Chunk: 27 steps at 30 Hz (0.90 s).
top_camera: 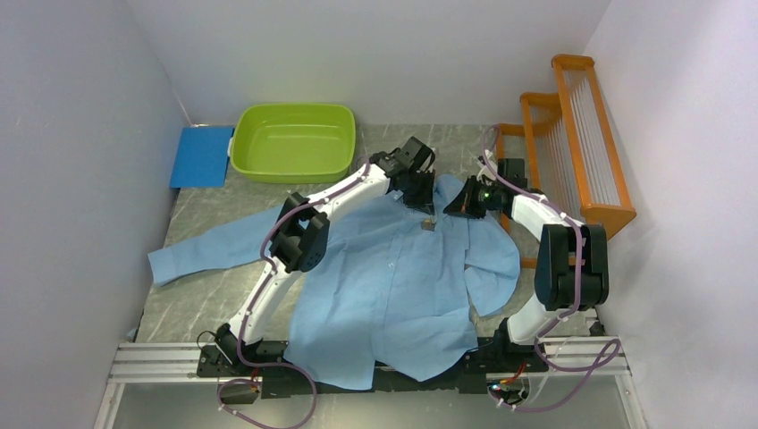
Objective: Pin the brooch onto the clothing
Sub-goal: Pin the brooch to the clothes.
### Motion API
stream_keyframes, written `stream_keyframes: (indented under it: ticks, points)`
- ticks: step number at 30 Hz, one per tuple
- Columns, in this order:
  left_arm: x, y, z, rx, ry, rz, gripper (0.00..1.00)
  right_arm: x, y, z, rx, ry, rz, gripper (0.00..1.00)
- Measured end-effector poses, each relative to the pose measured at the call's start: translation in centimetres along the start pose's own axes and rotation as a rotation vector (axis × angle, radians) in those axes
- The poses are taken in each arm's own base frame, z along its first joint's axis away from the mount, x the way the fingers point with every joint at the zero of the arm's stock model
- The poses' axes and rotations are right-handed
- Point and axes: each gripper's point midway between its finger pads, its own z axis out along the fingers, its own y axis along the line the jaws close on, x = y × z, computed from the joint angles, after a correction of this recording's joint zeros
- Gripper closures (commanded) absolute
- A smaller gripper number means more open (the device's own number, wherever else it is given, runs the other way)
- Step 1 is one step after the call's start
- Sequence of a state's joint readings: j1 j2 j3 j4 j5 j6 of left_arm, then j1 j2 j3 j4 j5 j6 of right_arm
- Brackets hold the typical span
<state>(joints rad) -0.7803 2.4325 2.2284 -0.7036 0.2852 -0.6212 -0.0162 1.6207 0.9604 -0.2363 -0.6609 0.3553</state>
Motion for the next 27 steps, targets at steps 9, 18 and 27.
stream_keyframes:
  ticks: [9, 18, 27]
  points:
    - [0.3, -0.3, 0.1, -0.015, 0.005, 0.015, 0.97, 0.2, 0.7, -0.1, -0.031, 0.018, -0.028, 1.0]
    - [1.1, -1.3, 0.3, -0.008, 0.021, 0.041, 0.97, 0.4, 0.2, 0.6, -0.017, 0.052, -0.04, 0.99]
    - [1.7, -1.9, 0.3, 0.011, 0.035, 0.052, 0.97, 0.7, -0.3, 0.9, 0.038, 0.064, -0.045, 0.65]
